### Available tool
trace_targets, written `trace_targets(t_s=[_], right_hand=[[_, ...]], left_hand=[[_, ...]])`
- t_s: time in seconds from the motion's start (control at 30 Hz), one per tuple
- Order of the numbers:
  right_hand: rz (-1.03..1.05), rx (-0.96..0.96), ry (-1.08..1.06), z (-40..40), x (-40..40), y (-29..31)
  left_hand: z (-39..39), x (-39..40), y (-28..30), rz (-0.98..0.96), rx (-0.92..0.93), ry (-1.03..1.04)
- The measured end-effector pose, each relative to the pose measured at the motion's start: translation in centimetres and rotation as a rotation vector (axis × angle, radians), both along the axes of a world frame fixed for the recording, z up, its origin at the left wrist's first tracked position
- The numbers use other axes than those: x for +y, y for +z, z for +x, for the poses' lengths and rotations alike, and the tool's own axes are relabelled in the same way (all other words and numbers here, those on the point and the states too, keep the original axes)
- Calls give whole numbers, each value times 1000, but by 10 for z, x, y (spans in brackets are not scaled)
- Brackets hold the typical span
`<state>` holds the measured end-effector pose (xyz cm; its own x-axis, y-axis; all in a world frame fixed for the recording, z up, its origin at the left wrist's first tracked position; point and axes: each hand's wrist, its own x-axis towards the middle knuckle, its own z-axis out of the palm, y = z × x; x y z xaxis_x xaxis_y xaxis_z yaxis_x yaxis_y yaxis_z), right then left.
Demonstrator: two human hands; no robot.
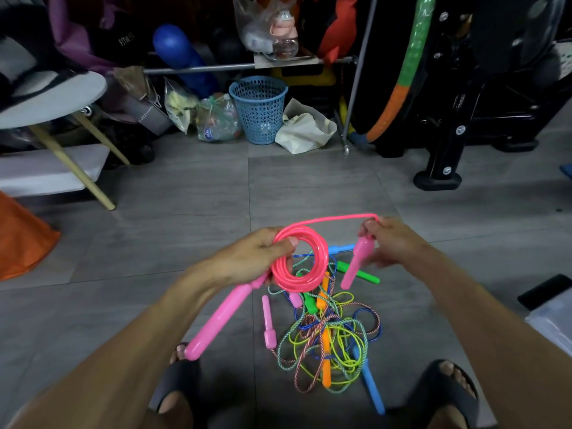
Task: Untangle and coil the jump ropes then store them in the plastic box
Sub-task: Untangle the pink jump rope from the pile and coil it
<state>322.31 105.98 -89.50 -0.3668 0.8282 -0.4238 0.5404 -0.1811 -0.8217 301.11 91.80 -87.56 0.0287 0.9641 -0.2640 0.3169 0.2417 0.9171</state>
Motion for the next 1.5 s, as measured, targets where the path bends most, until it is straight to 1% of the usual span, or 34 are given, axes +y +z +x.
trace_targets(t_s=[0.03,0.1,0.17,0.23,0.33,0.47,0.53,0.6,0.7,0.77,0.87,0.93,1.0,1.07,1.1,1.13,1.17,1.23,1.33,1.4,1.43,1.5], right_hand=[[-105,143,-57,-2,-3,3],[-194,324,-90,-6,-5,11],[-200,427,-128,-9,-5,16],[-158,490,-145,-12,-6,21],[-99,497,-132,-15,-9,24],[-95,548,-267,-13,-9,21],[-122,563,-282,-14,-11,22],[-178,564,-205,-18,-18,23],[-253,534,0,-29,-34,23],[-285,550,102,-36,-44,27],[-290,566,187,-42,-51,32],[-296,530,218,-42,-52,32],[-346,534,188,-42,-50,31],[-415,640,58,-43,-47,30],[-397,661,-25,-44,-46,29],[-330,617,-78,-46,-46,29],[-244,526,-75,-47,-48,28],[-97,348,54,-52,-57,23],[160,99,300,-56,-69,21],[259,2,367,-54,-68,15],[329,-85,399,-52,-66,14],[599,-392,496,-47,-64,15]], left_hand=[[1,0,0,-2,4,-8],[3,-1,1,2,16,-10],[5,0,3,16,9,-5],[5,-1,3,36,3,2],[4,-1,3,56,1,18],[3,-2,3,90,16,28],[1,-1,0,119,51,35],[0,1,-4,159,57,46],[2,4,-6,189,41,73],[2,6,-7,231,28,81],[1,9,-9,247,31,119],[2,10,-11,255,15,163],[5,12,-12,272,3,234],[7,17,-14,282,4,340],[7,20,-15,285,19,392],[7,23,-16,278,41,439],[6,25,-18,270,57,480],[5,27,-23,250,105,527],[7,28,-27,203,226,521],[9,29,-27,177,292,512],[10,28,-27,157,328,506],[10,28,-28,110,415,469]])
